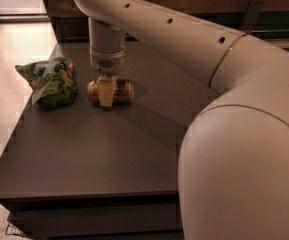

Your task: Place orange can upright

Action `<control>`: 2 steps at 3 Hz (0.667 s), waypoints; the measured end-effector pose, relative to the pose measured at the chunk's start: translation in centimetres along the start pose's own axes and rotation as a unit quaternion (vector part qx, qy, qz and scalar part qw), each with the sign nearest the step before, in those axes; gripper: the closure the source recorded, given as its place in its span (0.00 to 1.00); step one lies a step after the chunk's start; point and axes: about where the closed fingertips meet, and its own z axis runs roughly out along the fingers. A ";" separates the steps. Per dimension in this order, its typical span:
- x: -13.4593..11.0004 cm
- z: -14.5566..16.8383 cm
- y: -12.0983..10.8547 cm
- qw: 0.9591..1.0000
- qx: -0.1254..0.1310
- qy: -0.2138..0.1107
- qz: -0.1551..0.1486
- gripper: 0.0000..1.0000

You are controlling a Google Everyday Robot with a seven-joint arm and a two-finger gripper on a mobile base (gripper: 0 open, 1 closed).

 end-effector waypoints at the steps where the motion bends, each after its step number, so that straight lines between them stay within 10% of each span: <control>1: 0.0 -0.1 0.0 1.000 0.000 0.000 0.000 1.00; 2: 0.0 -0.1 0.0 1.000 0.000 0.000 0.000 1.00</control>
Offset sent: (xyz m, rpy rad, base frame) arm 0.0038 -0.0214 0.0399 0.1076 0.0180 -0.0659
